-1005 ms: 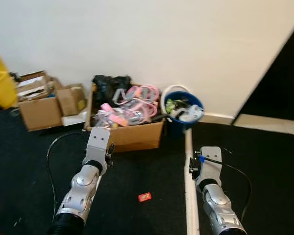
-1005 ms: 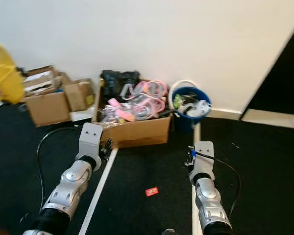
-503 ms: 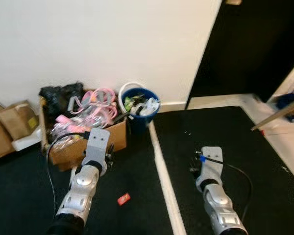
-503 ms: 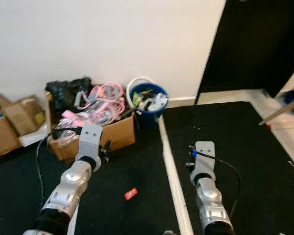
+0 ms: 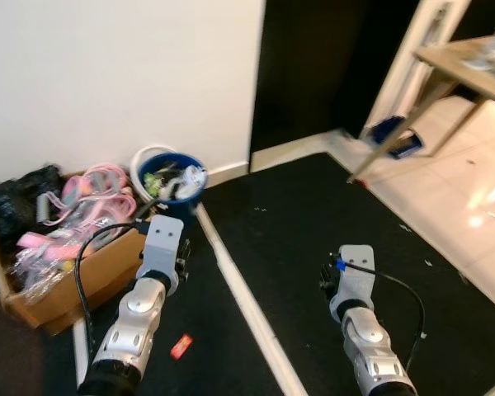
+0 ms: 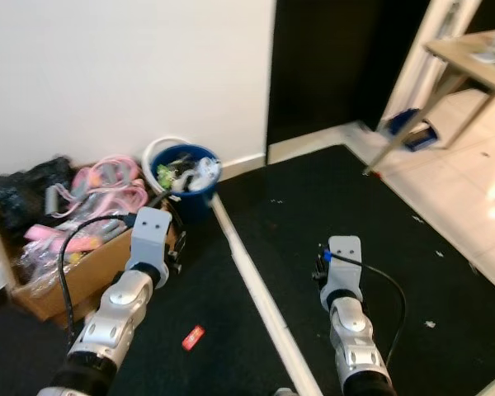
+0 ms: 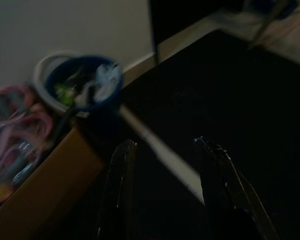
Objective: Picking trash to rubbish bin
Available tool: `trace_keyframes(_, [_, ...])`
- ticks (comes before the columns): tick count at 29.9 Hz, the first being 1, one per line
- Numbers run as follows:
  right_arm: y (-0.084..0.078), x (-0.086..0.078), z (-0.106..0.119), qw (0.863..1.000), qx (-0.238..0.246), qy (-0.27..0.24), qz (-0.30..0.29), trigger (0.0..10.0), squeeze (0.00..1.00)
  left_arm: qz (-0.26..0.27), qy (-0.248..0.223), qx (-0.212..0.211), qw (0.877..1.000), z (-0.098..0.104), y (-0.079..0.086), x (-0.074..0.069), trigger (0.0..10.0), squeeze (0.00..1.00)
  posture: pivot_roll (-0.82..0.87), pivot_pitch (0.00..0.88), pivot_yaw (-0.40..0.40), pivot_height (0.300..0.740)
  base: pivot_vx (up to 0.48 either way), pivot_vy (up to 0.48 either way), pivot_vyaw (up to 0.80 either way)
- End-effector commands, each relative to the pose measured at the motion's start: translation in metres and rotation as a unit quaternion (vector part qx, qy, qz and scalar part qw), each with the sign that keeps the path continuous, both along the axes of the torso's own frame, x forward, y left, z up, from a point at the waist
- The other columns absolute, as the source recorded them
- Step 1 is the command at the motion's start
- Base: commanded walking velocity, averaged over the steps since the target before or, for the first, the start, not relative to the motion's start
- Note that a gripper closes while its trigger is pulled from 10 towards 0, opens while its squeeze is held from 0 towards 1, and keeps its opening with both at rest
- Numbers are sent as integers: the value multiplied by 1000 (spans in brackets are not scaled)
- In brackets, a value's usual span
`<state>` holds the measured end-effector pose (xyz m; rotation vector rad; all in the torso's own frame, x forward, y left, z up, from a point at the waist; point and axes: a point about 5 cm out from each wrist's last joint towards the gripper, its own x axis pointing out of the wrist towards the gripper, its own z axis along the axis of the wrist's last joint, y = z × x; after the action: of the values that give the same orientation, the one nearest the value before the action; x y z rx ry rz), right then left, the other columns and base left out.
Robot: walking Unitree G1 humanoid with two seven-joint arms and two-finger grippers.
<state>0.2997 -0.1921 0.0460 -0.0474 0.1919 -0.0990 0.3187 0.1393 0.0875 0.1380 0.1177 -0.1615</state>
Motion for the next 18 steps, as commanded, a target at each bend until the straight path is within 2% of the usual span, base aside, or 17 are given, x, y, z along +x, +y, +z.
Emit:
trace_keyframes(1, [4,-4,-7,1000,8,16,1,10000,0,6,11,1,1000,-7,5,-4,10000,0,-19,123,23,740,0,0,-800])
trace_keyframes(18, [2,-3,-6,1000,6,18,4,10000,0,-1,16,-5,1000,-9,1,-6,10000,0,-27,102,17,740,0,0,-800])
